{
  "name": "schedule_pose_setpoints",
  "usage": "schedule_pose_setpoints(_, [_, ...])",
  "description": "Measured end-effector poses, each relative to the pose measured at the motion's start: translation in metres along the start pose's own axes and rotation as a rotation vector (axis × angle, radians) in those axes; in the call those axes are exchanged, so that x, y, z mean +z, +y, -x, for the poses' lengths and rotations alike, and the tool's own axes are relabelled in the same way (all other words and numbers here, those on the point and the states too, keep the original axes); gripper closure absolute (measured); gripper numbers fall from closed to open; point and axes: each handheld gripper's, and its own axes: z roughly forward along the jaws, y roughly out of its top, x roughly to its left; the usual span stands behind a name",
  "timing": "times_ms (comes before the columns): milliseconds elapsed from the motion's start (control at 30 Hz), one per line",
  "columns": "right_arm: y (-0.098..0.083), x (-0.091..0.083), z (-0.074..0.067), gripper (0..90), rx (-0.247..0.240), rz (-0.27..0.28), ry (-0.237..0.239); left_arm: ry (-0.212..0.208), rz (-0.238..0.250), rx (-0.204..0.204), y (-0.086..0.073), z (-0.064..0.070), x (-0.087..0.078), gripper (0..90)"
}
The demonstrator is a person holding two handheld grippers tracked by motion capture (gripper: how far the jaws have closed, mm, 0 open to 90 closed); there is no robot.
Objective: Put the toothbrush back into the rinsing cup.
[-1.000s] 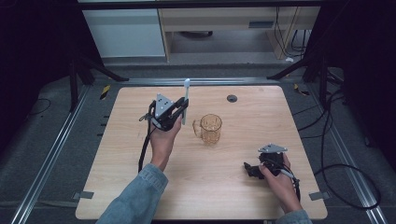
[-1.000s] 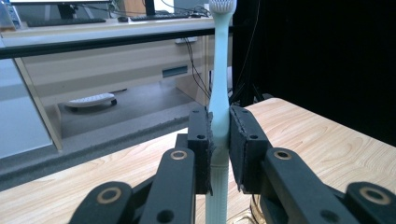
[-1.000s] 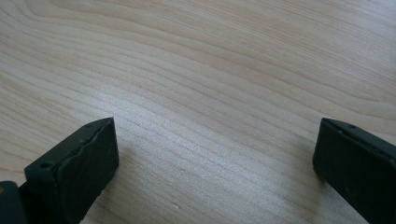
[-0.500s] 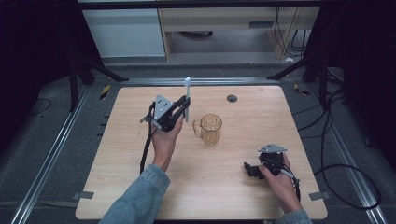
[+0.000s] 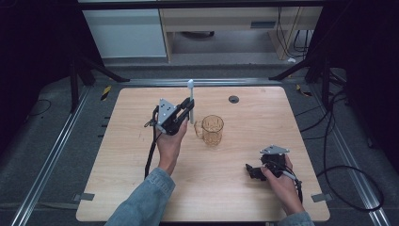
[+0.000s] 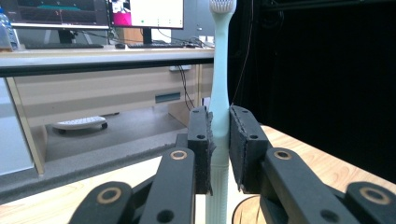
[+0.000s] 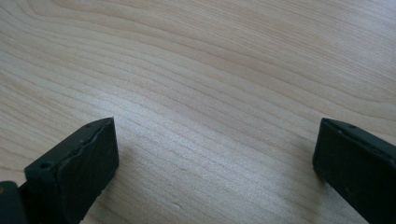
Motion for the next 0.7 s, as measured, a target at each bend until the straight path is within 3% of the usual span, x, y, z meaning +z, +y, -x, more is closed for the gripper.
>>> schedule_pose_setpoints(400, [0.000,0.000,0.000,0.7,-0.004,0.000,0.005,-0.010,-0.002,-0.013,-0.008,0.000,0.008,78.6])
schedule_pose_setpoints(700, [0.000,0.000,-0.001,0.7,-0.008,0.000,0.007,0.031,0.024,-0.030,-0.012,0.000,0.006,78.6])
